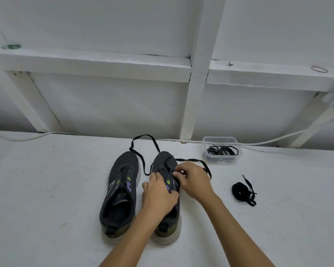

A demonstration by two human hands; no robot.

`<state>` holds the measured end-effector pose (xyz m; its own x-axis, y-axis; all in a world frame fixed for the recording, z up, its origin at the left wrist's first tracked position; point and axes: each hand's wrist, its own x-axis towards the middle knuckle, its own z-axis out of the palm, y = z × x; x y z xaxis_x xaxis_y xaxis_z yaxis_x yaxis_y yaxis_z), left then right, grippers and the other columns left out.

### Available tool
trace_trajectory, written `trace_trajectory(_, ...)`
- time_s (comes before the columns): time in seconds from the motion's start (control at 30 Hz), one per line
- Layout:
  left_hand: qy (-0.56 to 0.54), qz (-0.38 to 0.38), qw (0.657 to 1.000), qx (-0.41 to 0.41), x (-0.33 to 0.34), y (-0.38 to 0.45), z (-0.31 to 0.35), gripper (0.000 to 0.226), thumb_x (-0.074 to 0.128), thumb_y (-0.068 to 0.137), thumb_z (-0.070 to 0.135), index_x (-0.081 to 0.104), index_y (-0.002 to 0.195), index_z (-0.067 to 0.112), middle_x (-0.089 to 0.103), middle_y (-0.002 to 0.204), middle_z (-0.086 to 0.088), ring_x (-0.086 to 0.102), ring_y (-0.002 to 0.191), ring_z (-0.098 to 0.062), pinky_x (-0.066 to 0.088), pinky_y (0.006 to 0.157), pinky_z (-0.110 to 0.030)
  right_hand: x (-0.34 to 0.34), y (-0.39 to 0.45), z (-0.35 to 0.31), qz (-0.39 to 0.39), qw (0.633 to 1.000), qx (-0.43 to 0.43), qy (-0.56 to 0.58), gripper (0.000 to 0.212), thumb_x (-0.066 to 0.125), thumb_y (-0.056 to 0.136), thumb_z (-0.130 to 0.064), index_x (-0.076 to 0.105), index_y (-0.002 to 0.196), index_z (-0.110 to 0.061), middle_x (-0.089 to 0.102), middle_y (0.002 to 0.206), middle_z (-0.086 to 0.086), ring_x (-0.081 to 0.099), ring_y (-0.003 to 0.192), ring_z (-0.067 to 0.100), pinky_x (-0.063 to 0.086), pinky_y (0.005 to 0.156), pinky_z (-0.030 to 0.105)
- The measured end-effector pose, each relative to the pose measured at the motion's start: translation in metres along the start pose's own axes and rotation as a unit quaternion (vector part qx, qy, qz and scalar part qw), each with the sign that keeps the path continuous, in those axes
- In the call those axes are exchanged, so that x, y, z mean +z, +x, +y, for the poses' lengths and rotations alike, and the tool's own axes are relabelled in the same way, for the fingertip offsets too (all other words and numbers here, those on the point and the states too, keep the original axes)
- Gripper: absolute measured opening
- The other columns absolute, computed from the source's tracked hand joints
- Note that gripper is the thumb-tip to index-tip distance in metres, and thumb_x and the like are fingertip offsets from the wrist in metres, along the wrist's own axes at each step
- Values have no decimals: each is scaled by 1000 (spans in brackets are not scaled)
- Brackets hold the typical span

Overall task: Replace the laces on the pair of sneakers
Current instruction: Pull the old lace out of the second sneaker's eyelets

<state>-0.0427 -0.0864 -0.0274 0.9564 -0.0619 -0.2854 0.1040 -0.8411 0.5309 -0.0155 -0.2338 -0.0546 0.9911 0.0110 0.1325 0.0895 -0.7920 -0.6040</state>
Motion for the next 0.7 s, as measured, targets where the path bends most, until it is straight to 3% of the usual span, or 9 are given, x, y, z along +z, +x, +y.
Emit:
trace_trajectory(0.1,-4,-1,1000,-3,-1,0,-1,62,57,91,35,37,141,4,38,145,-5,38,122,-33,45,99,-41,2,5,0,46,996,58,-41,9,59,97,-28,63,90,-25,63,87,-12,56,77,11,39,63,29)
trace_trajectory(0.2,-4,-9,1000,-4,-1,0,-2,64,56,92,36,37,143,3,36,149,-7,37,126,-35,43,104,-41,-5,7,13,117,977,179,-25,11,56,100,-23,56,88,-22,59,84,-8,50,67,9,31,54,27)
trace_trajectory(0.33,-3,-9,1000,0,0,0,-2,65,56,92,36,36,144,3,36,149,-7,37,126,-35,42,105,-42,-3,-3,29,82,957,274,-43,7,55,99,-22,59,93,-20,65,93,-1,52,72,16,34,58,29)
trace_trajectory(0.43,0,-1,1000,3,0,2,-2,67,56,91,37,35,145,3,37,147,-7,38,126,-35,42,105,-42,4,-11,27,86,965,243,-37,7,58,97,-21,64,100,-20,65,107,-2,54,79,18,37,64,29)
trace_trajectory(0.53,2,2,1000,7,0,2,-3,64,55,93,41,38,142,4,39,145,-6,39,125,-35,42,102,-41,5,-14,19,111,986,125,-2,27,62,95,-17,67,122,-22,59,124,-7,63,93,17,40,72,27)
trace_trajectory(0.6,-10,18,1000,13,-1,3,-4,54,50,96,48,50,132,8,47,139,-6,43,124,-35,42,100,-40,3,-11,12,71,995,55,40,27,64,95,-19,70,121,-25,64,119,-10,61,98,9,46,77,25)
trace_trajectory(0.7,-51,94,993,40,-12,12,-7,38,46,100,45,65,118,18,62,126,-5,53,118,-31,42,101,-40,3,-7,6,25,997,9,66,21,66,94,-22,75,112,-27,70,106,-11,54,83,-3,49,83,25)
